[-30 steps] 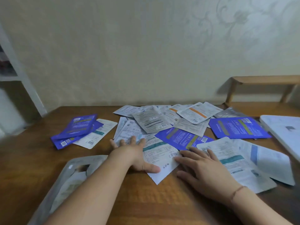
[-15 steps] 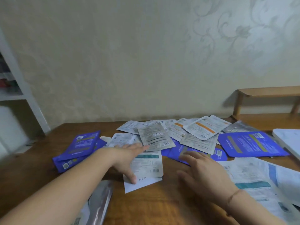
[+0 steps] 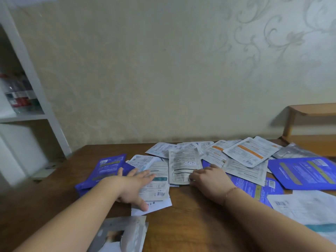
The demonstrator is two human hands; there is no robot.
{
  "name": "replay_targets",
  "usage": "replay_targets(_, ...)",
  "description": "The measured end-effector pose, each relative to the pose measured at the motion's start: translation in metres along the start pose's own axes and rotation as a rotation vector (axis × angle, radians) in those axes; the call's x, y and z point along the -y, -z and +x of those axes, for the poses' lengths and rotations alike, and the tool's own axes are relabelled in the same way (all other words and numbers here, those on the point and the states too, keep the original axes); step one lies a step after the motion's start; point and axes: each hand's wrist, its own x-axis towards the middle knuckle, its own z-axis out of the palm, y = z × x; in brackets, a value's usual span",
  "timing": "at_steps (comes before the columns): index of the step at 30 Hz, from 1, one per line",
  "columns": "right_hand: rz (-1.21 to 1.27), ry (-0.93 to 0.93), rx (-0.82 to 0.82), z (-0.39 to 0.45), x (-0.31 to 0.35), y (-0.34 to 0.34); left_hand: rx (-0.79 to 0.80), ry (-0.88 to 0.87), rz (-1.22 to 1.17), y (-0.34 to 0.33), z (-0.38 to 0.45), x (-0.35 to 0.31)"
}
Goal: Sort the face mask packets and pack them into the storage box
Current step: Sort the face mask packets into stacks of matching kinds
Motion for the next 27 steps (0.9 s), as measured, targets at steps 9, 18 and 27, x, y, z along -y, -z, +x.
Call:
replay_targets(9, 0.128, 0.217, -0.522, -0.078, 0.012, 0.043, -0.362, -0.316, -0.364, 0.003, -0.030, -0.056)
replay_targets(18, 0.640, -0.411, -0.720, -0.137, -0.004, 0.130, -0.280, -0.614, -1.227, -0.038, -0.087, -0.155)
replay_targets(27, 1.067, -0.605, -0.298, -0.145, -0.002, 0.138, -0.517, -0.524, -1.521, -0.088, -0.150, -0.166)
